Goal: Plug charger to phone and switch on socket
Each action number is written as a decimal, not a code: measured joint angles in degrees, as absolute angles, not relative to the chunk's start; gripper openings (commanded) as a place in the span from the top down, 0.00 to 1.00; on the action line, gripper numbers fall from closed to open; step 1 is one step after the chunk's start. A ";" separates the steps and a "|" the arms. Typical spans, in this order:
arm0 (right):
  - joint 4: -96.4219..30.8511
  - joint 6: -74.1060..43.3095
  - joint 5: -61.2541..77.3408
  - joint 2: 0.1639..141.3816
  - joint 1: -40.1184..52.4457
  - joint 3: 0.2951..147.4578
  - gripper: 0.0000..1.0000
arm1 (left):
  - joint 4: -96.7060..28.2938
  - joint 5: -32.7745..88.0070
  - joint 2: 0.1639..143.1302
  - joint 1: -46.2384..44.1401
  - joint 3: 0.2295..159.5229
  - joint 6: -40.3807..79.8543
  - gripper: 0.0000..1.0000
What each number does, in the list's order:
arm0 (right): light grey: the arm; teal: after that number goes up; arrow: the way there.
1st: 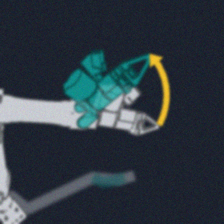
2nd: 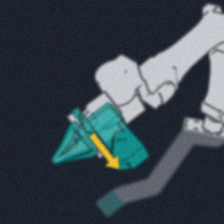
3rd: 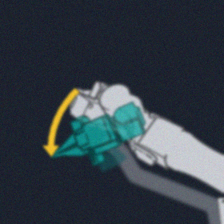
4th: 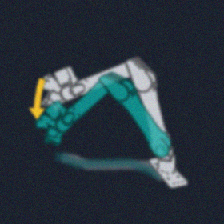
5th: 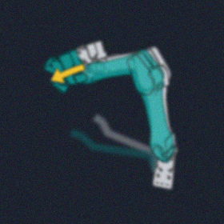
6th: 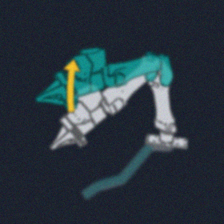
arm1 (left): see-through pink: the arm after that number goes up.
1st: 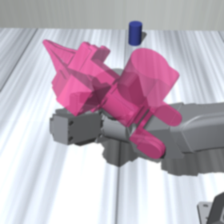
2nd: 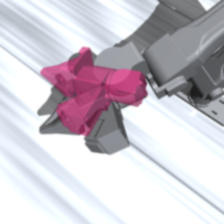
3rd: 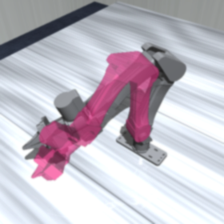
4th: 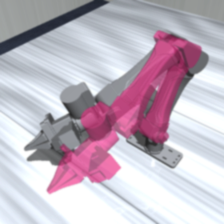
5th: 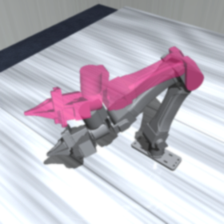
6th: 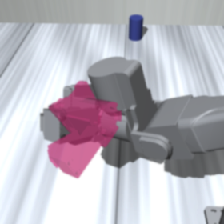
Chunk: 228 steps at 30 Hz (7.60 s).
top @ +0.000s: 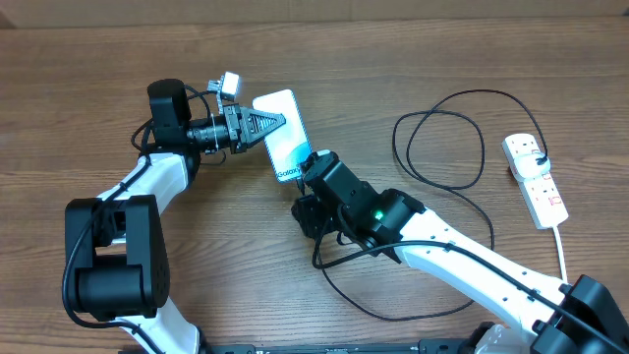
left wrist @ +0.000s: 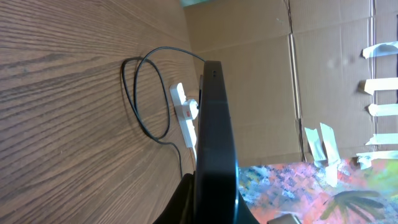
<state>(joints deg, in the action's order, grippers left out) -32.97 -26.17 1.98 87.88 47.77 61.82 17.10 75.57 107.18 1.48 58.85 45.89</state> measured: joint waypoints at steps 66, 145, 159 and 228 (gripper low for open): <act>-45.39 -30.02 -2.35 85.65 47.70 71.29 0.00 | 16.21 78.63 107.18 -2.02 59.05 39.18 0.96; -62.85 -25.67 -7.05 64.07 46.89 75.07 0.00 | -13.10 48.58 107.18 -12.16 58.92 28.01 0.96; -63.07 -27.55 -7.90 65.80 46.89 75.11 0.00 | -24.99 48.27 110.56 -7.55 58.78 7.07 0.96; -53.98 -33.04 -7.70 70.04 46.92 75.11 0.00 | -36.69 48.47 113.62 -8.27 63.18 1.52 0.11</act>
<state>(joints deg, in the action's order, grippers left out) -53.98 -33.04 -7.70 70.04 46.92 75.11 -36.69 48.47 113.62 -8.27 63.18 1.52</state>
